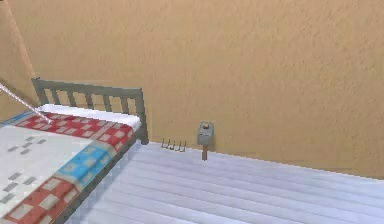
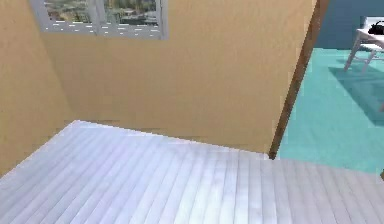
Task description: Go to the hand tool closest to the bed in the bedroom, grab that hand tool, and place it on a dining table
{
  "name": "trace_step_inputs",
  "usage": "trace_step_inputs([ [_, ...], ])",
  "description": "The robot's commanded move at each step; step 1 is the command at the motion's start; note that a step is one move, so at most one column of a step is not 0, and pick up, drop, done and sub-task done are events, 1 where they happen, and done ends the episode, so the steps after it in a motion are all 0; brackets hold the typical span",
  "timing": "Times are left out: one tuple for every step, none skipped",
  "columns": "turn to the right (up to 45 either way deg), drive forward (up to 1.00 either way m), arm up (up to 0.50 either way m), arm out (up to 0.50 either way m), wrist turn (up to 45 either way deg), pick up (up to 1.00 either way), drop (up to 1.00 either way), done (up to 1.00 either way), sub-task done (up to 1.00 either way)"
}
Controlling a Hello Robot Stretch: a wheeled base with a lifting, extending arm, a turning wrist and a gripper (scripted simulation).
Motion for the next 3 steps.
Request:
trace_step_inputs([
  [0.0,0.75,0.00,0.00,0.0,0.00,0.00,0.00,0.00],
  [12.0,0.00,0.00,0.00,0.0,0.00,0.00,0.00,0.00],
  [0.0,0.30,0.00,0.00,0.0,0.00,0.00,0.00,0.00],
])
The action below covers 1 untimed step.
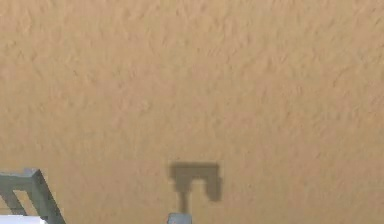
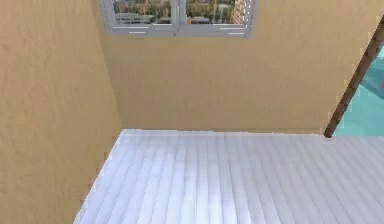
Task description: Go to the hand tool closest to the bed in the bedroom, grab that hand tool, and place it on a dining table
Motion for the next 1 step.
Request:
trace_step_inputs([
  [-45.0,0.00,0.00,0.00,0.0,0.00,0.00,0.00,0.00],
])
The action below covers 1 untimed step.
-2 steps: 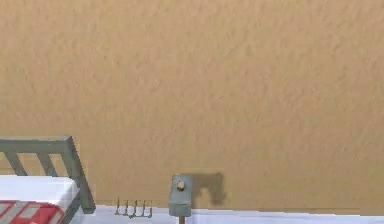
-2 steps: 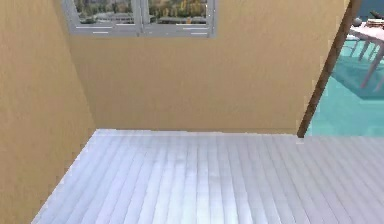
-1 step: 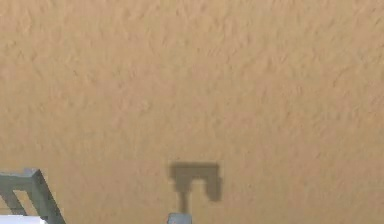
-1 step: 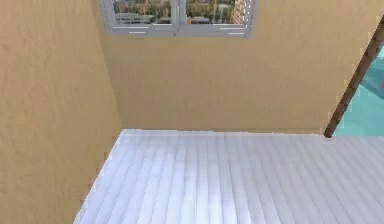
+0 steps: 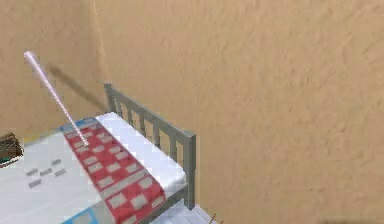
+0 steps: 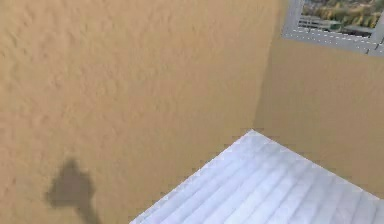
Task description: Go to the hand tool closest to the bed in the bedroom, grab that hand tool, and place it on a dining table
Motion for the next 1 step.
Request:
trace_step_inputs([
  [-45.0,0.00,0.00,0.00,0.0,0.00,0.00,0.00,0.00],
])
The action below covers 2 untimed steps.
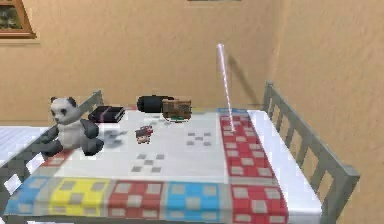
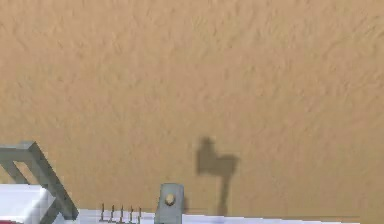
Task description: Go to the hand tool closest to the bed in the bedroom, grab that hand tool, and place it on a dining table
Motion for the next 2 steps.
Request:
trace_step_inputs([
  [-27.0,0.00,0.00,0.00,0.0,0.00,0.00,0.00,0.00],
  [0.0,0.00,0.10,0.00,0.0,0.00,0.00,0.00,0.00],
])
